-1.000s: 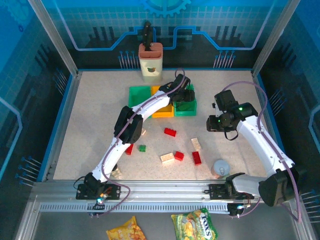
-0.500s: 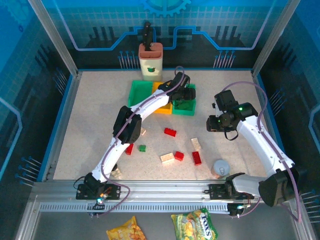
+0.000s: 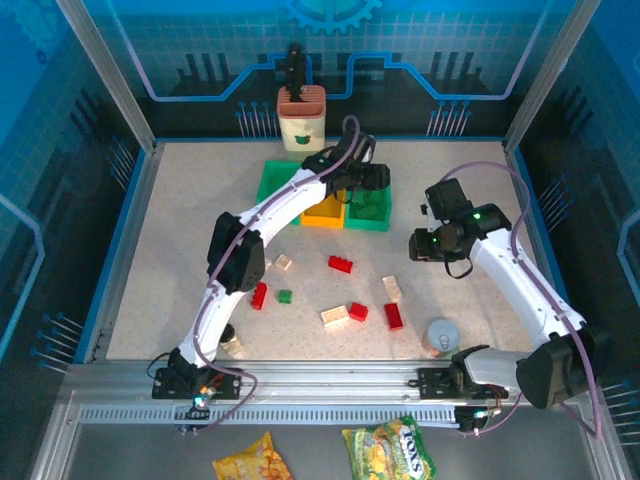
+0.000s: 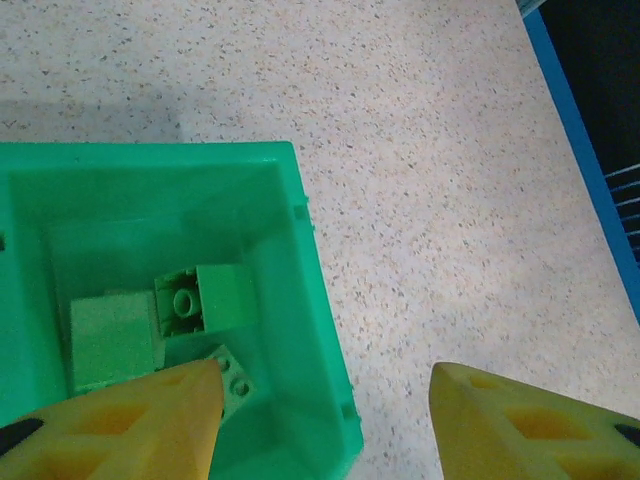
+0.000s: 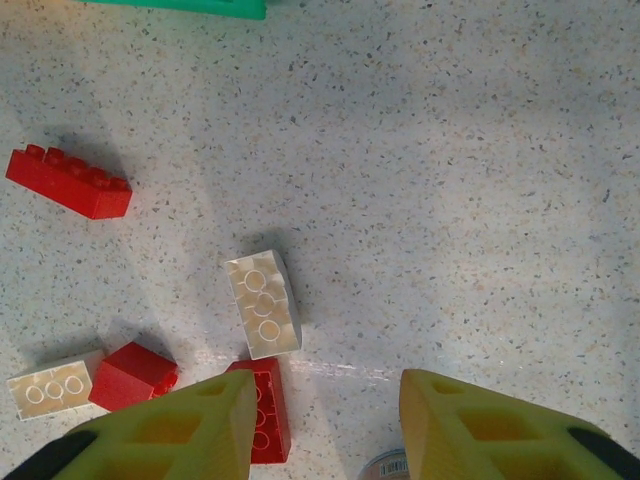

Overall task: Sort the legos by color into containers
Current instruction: Place the lego in the container, then pick up the lego from the middle-left of the table.

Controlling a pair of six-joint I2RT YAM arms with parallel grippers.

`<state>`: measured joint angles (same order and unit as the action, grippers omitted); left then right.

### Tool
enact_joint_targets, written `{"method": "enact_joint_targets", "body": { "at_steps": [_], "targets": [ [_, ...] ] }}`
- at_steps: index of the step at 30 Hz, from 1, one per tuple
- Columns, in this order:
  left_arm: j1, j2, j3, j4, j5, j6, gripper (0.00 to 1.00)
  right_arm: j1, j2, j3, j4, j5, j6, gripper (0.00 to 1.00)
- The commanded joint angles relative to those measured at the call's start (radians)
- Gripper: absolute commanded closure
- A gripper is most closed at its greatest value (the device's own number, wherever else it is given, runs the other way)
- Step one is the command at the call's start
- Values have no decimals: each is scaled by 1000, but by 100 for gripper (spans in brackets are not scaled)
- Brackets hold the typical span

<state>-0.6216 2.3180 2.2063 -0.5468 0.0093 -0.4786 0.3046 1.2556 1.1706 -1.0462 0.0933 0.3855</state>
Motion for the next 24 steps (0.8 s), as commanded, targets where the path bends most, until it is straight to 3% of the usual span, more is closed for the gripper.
{"method": "enact_joint_targets", "body": {
  "at_steps": [1,11,24],
  "targets": [
    [7,-105,-89,-76,17,50,43,25,21,-5,24,-17,26,57],
    [17,-350,-436,-112,-25,75,44,118,118,16,79,-9,69,57],
    [95,-623,-837,-140,-56,75,46,187,203,-2,130,-14,104,57]
  ]
}}
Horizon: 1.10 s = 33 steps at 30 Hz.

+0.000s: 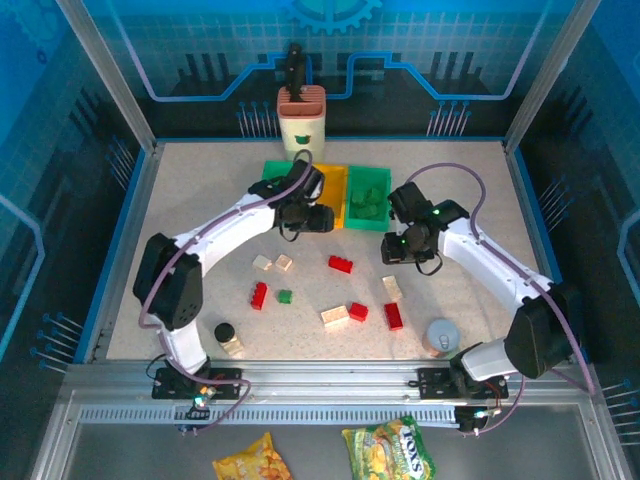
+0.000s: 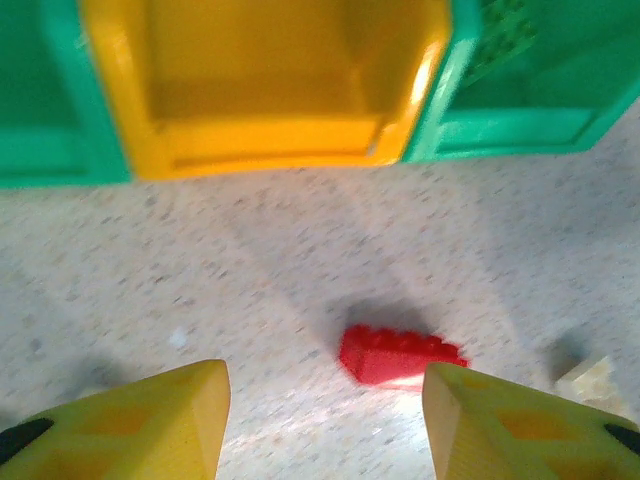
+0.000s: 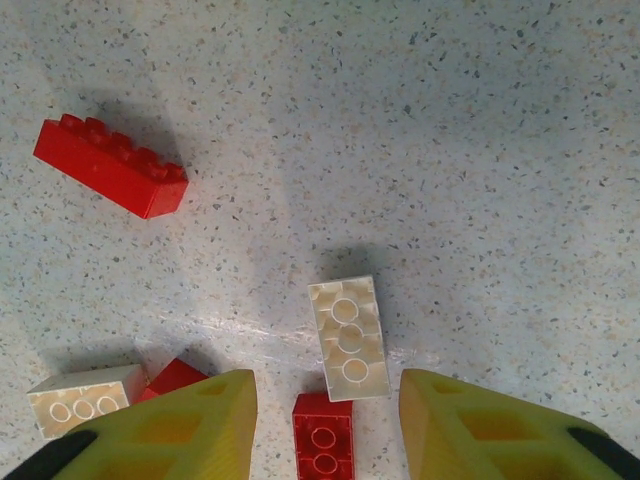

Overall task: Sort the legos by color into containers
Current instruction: Pick up the lego from the middle-left of the table.

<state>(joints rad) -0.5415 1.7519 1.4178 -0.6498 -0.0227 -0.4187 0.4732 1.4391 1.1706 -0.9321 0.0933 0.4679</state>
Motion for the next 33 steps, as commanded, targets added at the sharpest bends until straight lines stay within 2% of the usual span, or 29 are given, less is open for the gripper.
{"method": "enact_joint_targets", "body": {
  "at_steps": [1,8,16,25,33],
  "targets": [
    [21,-71,-75,-44,-30,17,47,21,26,-2,19,-15,24,57],
    [38,-164,-205,-126,-74,17,49,32,54,7,34,-20,26,57],
    [27,-238,-343,-161,-22,-47,51,34,81,23,35,-20,17,57],
    [-51,-229,-435,-151,-15,-114,52,36,101,23,45,-27,11,57],
    [-97,-159,-460,-118,9,-126,51,36,103,21,49,-29,10,57]
  ]
}}
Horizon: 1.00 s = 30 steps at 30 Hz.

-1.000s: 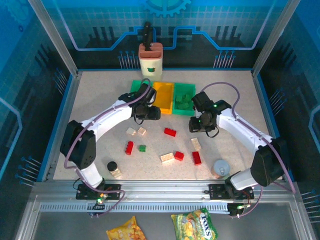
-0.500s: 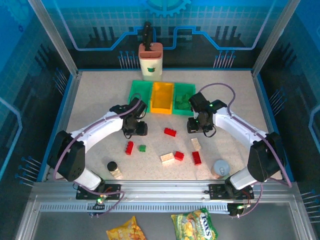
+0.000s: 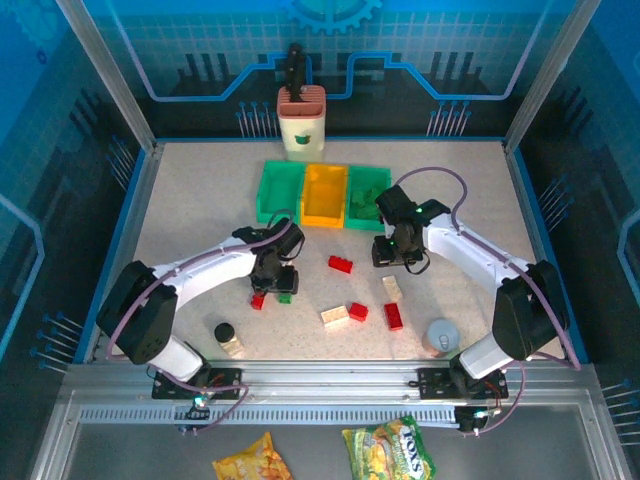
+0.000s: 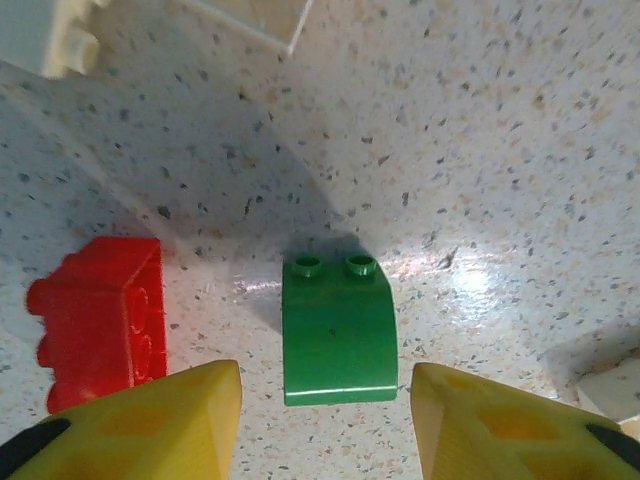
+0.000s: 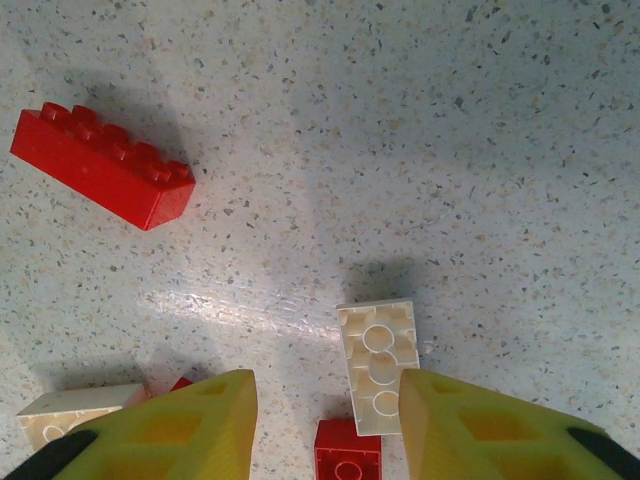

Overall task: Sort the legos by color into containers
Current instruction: Pick up the lego from the middle-left of the table.

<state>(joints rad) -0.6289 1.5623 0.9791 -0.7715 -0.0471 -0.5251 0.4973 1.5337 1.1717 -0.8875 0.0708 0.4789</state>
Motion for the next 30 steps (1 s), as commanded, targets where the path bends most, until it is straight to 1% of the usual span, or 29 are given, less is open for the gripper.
{"method": "enact_joint_targets", "body": {
  "at_steps": [1,6,16,26,30],
  "targets": [
    [-16,41,-23,9,35,-19,51,12,8,20,4,-6,0,57],
    [-27,80,-26,23,24,-26,51,12,3,18,2,-2,-1,57],
    [-29,58,-33,25,2,-33,64,12,-4,10,4,3,0,57],
    [-30,33,-2,-3,10,-29,65,12,-16,10,-3,12,1,57],
    [-30,28,37,-11,17,-27,65,11,-31,-5,-6,17,0,57]
  ]
}}
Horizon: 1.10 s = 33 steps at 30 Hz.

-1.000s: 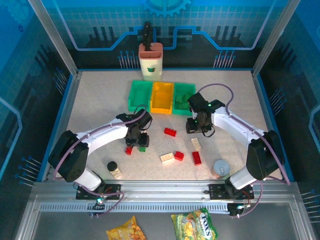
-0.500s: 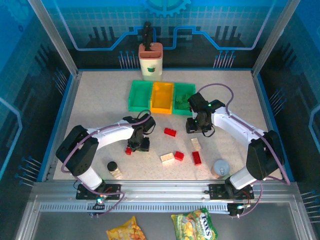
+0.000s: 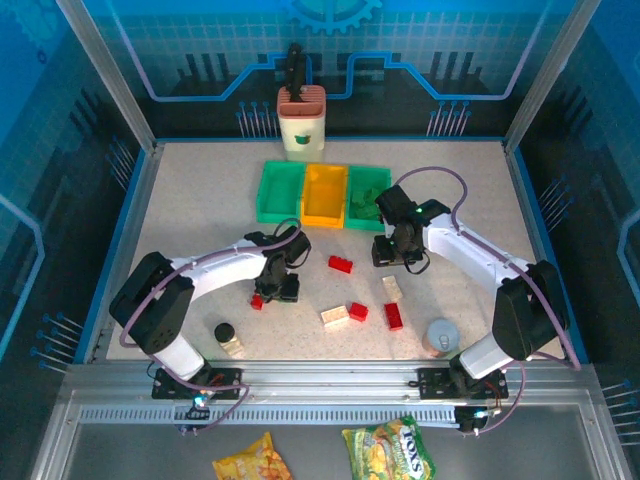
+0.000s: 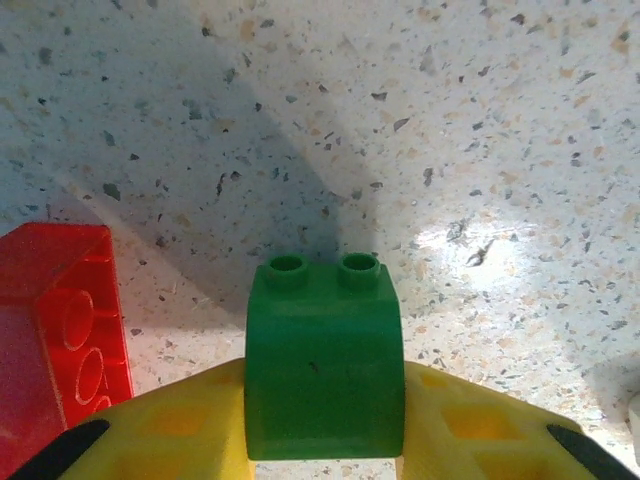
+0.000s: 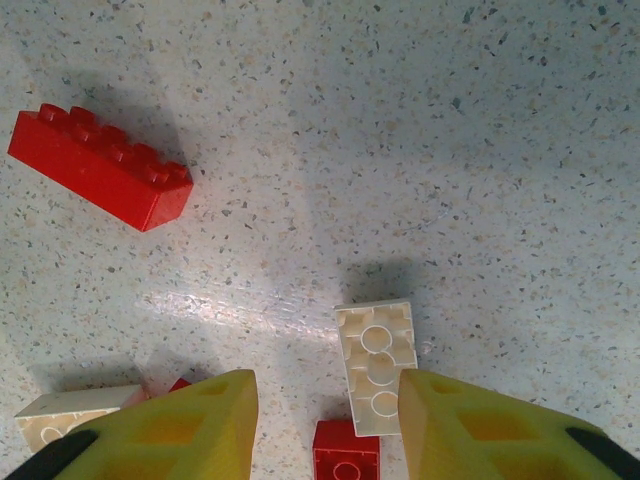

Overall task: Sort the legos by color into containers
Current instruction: Pick up the lego from the middle-left of the table, then place the lego in the container.

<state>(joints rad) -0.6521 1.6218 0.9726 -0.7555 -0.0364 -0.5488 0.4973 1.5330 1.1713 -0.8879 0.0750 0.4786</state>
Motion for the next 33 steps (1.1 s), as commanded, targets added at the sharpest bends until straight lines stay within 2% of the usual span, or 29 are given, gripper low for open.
{"method": "enact_joint_targets", "body": {
  "at_steps": [1,9,19,33],
  "targets": [
    [-6,-30,58,-27,10,-2,65,9,-36,-10,-5,14,2,57],
    [-7,38,233,-24,42,23,65,-18,-99,-64,-24,39,8,57],
    [-7,260,569,-34,72,86,65,-93,-233,-134,-78,54,0,57],
    [-27,572,1055,-56,-13,141,65,-142,-294,-144,-116,51,-17,57]
  ]
}}
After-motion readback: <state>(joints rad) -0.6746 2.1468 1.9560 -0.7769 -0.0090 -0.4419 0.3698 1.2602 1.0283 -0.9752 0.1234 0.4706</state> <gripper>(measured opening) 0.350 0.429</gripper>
